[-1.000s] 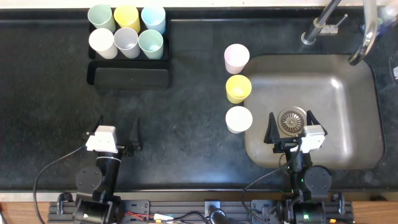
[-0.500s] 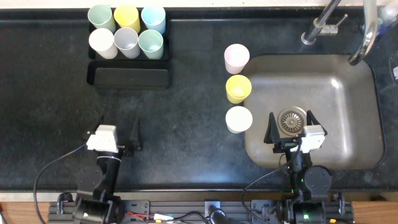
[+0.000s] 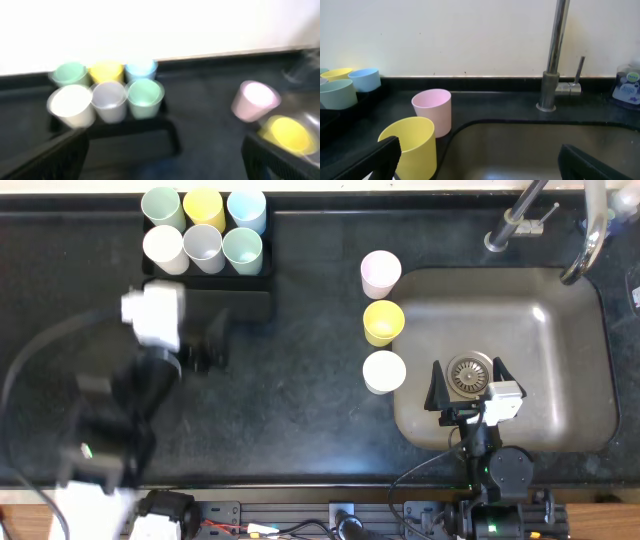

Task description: Store Cups

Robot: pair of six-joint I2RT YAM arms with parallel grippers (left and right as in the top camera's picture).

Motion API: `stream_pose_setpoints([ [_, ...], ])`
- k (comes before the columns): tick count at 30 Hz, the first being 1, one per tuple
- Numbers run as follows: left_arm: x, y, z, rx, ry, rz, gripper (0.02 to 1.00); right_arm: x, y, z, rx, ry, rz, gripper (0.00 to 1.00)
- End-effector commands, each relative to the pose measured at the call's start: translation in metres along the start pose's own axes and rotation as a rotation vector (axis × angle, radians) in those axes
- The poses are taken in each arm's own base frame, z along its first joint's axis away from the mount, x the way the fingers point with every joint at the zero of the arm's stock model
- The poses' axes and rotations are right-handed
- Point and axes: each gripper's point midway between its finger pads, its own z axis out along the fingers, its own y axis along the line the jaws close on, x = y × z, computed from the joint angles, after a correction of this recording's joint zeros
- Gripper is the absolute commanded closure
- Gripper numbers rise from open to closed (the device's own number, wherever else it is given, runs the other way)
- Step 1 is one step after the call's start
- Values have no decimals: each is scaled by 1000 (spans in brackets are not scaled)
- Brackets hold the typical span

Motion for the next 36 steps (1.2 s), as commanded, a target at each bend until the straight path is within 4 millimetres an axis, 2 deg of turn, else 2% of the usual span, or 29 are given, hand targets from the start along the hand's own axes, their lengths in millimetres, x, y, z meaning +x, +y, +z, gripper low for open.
stream_pose_setpoints([
  [1,-40,-44,30,194,176,-76,20,3,1,0,-7,-2,-3,5],
  [6,-36,-64,94,75,467,-181,23,3,1,0,-7,-1,-3,3],
  [10,-29,-104,145,74,597,-187,20,3,1,0,-7,-1,-3,3],
  [13,-20,-123,171,60,672,-218,20,3,1,0,-7,-1,-3,3],
  [15,-12,-130,184,41,713,-251,20,3,1,0,-7,-1,-3,3],
  [21,36,-135,208,-48,848,-365,20,3,1,0,-7,-2,-3,3],
  [25,63,-146,223,-75,898,-396,20,3,1,0,-8,-2,-3,5],
  [28,72,-158,228,-67,911,-401,20,3,1,0,-8,-2,-3,5],
  [32,72,-174,234,-31,887,-394,20,3,1,0,-8,-1,-3,3],
  [36,80,-181,238,-36,896,-407,20,3,1,0,-8,-1,-3,3],
])
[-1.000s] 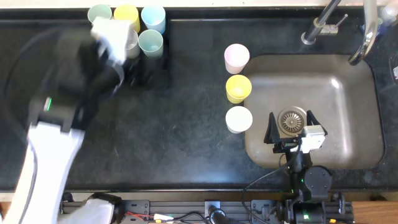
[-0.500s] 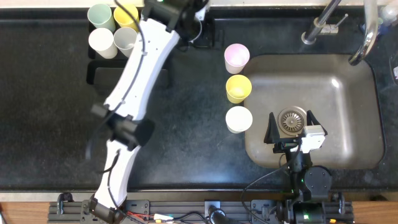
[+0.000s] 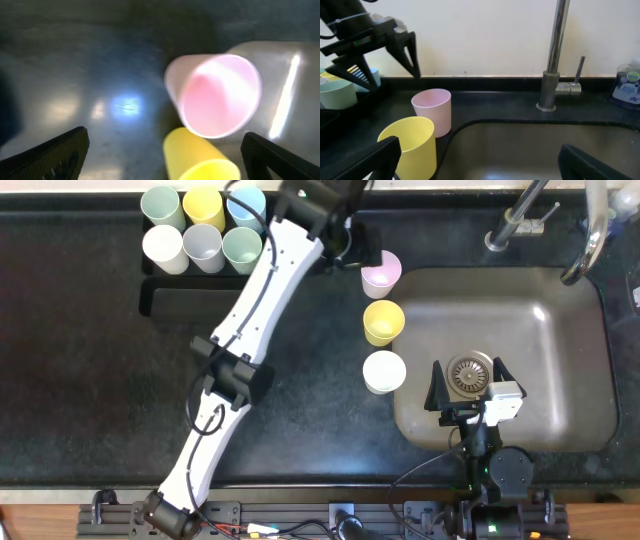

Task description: Store Cups

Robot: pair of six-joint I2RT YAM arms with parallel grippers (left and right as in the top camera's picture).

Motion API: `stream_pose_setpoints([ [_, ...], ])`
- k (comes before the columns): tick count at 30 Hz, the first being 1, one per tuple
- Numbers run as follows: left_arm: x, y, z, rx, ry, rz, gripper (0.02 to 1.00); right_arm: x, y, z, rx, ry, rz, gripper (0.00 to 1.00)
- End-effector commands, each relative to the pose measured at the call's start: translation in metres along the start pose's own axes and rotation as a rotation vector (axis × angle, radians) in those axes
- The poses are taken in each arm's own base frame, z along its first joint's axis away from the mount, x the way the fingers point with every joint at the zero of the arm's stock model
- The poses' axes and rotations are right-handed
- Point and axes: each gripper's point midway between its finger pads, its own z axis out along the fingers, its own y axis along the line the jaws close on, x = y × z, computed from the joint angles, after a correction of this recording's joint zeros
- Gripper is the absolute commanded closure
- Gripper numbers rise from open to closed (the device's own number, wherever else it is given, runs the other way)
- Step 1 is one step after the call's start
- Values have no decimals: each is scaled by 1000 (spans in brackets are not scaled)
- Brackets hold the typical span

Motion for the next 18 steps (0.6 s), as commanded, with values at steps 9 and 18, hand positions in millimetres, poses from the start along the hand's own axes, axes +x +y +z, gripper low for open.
stream_pose_setpoints([
  [9,7,0,32,-14,47,-59,20,3,1,0,-8,0,-4,5],
  [18,3,17,48,-38,73,-92,20,3,1,0,-8,0,-4,5],
])
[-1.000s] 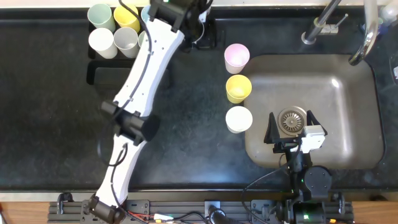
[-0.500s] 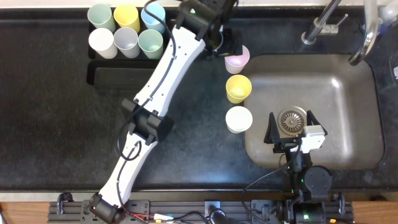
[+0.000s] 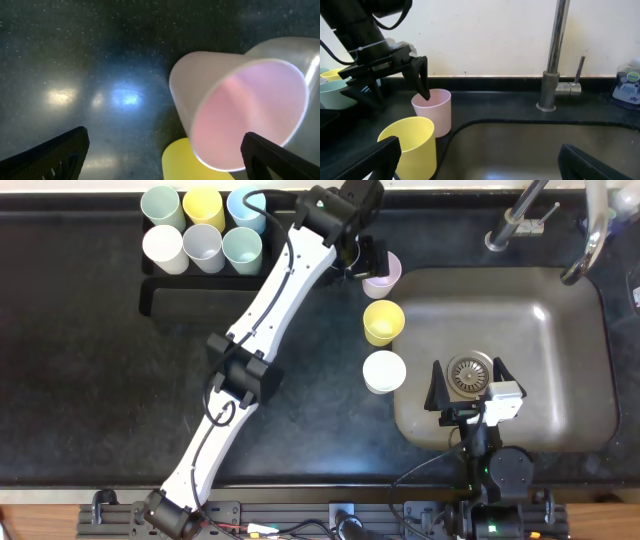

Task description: Store Cups

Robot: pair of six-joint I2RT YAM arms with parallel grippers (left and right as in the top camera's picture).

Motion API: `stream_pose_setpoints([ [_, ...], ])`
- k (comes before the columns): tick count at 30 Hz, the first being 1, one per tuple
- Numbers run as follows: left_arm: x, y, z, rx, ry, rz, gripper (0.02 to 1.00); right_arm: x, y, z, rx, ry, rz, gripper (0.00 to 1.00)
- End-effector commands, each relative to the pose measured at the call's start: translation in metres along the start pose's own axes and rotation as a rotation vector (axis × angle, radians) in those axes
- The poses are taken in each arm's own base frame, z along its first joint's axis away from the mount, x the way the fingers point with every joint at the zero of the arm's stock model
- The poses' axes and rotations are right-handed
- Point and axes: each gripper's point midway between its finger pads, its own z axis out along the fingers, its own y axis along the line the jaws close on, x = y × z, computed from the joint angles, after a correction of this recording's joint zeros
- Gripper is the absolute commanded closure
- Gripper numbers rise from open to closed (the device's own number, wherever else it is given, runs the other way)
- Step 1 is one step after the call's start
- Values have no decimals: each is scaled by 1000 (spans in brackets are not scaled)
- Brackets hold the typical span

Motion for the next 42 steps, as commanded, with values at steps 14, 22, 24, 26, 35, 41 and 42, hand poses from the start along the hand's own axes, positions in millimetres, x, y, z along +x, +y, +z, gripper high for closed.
stream_pose_setpoints([
  [14,-15,2,19,21,-19,-25,27,3,1,0,-8,0,-3,3],
  [22,-18,4,16,8,-39,-24,982,3,1,0,-8,0,-3,5],
  [24,-21,3,9,11,-59,-21,982,3,1,0,-8,0,-3,3],
  [26,-27,3,-5,10,-94,-22,982,3,1,0,-8,0,-3,3],
  [35,-23,39,-173,-92,-374,-66,982,3,1,0,-8,0,-3,3],
  [41,14,136,-278,-239,-522,-249,980,3,1,0,-8,0,-3,3],
  [42,22,158,-283,-248,-525,-291,982,3,1,0,-8,0,-3,3],
])
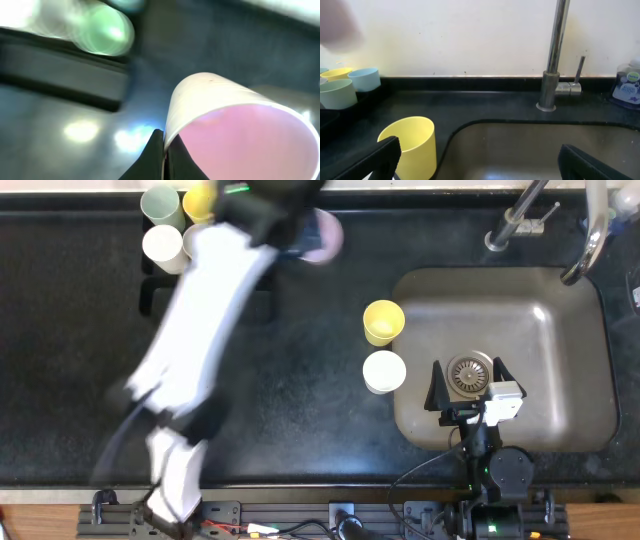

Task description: Store Cups

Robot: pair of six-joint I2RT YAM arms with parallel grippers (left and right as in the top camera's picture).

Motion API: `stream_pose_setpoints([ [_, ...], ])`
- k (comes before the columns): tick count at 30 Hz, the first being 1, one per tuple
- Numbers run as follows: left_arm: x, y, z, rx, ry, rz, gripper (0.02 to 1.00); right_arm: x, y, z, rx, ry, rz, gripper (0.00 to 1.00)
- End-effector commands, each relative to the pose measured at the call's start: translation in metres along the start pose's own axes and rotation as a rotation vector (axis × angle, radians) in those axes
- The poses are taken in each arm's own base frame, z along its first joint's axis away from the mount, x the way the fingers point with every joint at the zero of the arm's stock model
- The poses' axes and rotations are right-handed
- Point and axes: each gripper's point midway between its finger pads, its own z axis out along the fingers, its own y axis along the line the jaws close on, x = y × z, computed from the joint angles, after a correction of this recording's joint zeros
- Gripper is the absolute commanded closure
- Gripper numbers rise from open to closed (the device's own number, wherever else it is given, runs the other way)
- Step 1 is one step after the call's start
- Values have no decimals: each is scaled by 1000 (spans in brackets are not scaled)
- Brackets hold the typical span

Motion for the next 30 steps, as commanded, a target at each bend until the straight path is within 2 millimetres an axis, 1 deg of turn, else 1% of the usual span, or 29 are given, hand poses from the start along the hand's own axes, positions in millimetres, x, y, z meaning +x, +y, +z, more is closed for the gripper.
stream_pose_setpoints([
  [1,-9,112,-46,-139,-131,-207,982,3,1,0,-7,-1,-3,3],
  [2,-3,131,-41,-136,-116,-254,982,3,1,0,-7,-1,-3,5],
  [3,6,151,-31,-122,-87,-315,982,3,1,0,-7,-1,-3,5],
  [4,14,168,-20,-104,-56,-370,982,3,1,0,-7,-1,-3,5],
  [6,35,201,7,-81,22,-483,982,3,1,0,-8,-1,-3,5],
  [8,50,223,23,-98,83,-551,982,3,1,0,-8,-1,-3,5],
  [9,54,231,28,-115,106,-567,982,3,1,0,-8,-1,-3,3],
  [11,54,238,35,-136,123,-556,980,3,1,0,-8,-1,-3,3],
  [17,38,256,69,-188,170,-583,982,3,1,0,-7,-1,-3,5],
  [24,1,269,87,-203,181,-574,980,3,1,0,-8,-1,-3,5],
  [30,-3,281,107,-221,216,-604,976,3,1,0,-7,-1,-3,3],
])
